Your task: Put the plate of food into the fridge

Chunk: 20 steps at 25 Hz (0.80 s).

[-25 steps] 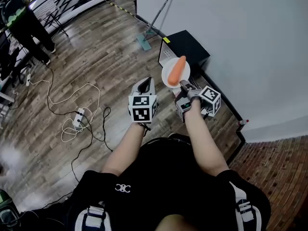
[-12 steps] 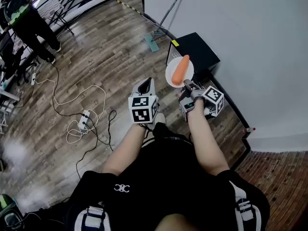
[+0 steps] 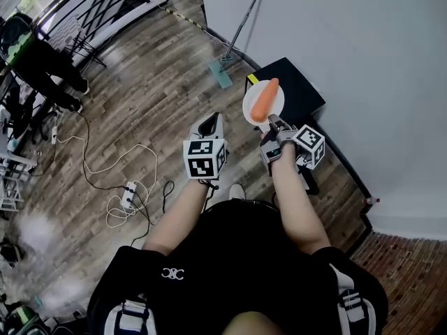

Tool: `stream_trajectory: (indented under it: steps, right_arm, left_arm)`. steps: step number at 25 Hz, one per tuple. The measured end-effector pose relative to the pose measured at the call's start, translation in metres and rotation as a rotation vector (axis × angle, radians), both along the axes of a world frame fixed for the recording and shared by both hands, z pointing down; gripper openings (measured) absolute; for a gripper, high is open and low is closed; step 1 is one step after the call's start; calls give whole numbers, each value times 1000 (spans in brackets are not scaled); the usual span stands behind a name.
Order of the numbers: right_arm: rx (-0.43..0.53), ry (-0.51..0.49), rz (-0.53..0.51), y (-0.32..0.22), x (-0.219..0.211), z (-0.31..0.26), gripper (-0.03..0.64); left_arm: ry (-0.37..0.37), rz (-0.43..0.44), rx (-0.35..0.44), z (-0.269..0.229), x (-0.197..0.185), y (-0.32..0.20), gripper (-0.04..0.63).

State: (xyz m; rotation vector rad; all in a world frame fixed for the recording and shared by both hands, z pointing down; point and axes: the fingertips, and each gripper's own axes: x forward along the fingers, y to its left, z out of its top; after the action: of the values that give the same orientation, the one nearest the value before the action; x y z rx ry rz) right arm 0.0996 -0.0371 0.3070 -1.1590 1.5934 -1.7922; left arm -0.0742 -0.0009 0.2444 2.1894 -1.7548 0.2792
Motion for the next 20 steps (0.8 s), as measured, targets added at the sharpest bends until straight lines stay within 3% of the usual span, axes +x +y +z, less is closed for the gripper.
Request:
stream_trajectory:
  steps: [10, 20]
  right_arm:
    - [-46, 26, -11, -71, 2, 28, 29]
    - [-83, 33, 41, -120, -10, 46, 29]
  left_arm:
    - [5, 12, -57, 23, 8, -81, -3]
    - [20, 92, -70, 37, 4, -144, -3]
